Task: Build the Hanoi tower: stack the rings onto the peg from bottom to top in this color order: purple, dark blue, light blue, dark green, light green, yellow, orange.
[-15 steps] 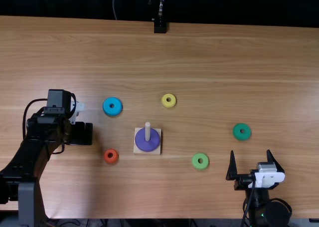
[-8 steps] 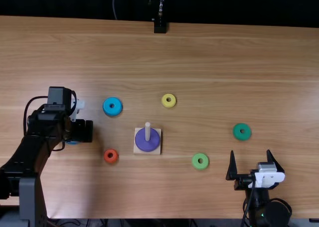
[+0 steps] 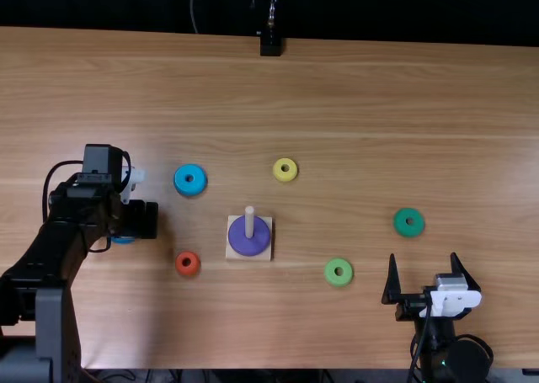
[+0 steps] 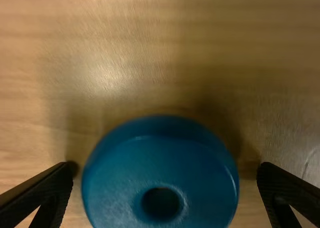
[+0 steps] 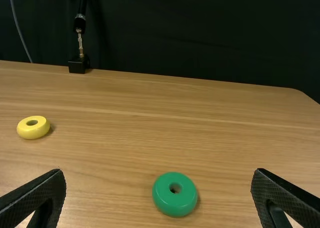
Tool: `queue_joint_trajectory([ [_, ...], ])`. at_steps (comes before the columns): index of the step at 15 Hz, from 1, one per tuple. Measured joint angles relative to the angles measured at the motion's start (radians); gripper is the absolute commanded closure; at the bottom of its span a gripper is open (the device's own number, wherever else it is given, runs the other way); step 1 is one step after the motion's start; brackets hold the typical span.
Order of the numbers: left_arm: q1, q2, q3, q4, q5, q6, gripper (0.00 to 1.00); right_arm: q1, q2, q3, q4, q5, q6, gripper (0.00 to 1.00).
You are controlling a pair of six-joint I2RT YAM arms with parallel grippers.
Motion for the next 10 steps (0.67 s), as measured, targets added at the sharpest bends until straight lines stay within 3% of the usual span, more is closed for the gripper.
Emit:
queue_joint_trajectory([
  [3,0.0,0.002,0.003,-0.001,0.0,0.001,0.0,0.0,0.0,0.0,0.0,0.0,0.001,0.0],
  [4,0.0,0.002,0.002,-0.003,0.0,0.0,0.28,0.0,0.0,0.0,0.0,0.0,0.0,0.0],
  [5,0.0,0.002,0.003,-0.009,0.0,0.0,0.73,0.0,0.0,0.0,0.0,-0.001,0.0,0.0],
  [6,0.0,0.002,0.002,-0.01,0.0,-0.001,1.0,0.0,0.0,0.0,0.0,0.0,0.001,0.0],
  [10,0.0,0.002,0.006,-0.015,-0.043,0.0,1.0,0.0,0.0,0.0,0.0,-0.001,0.0,0.0],
])
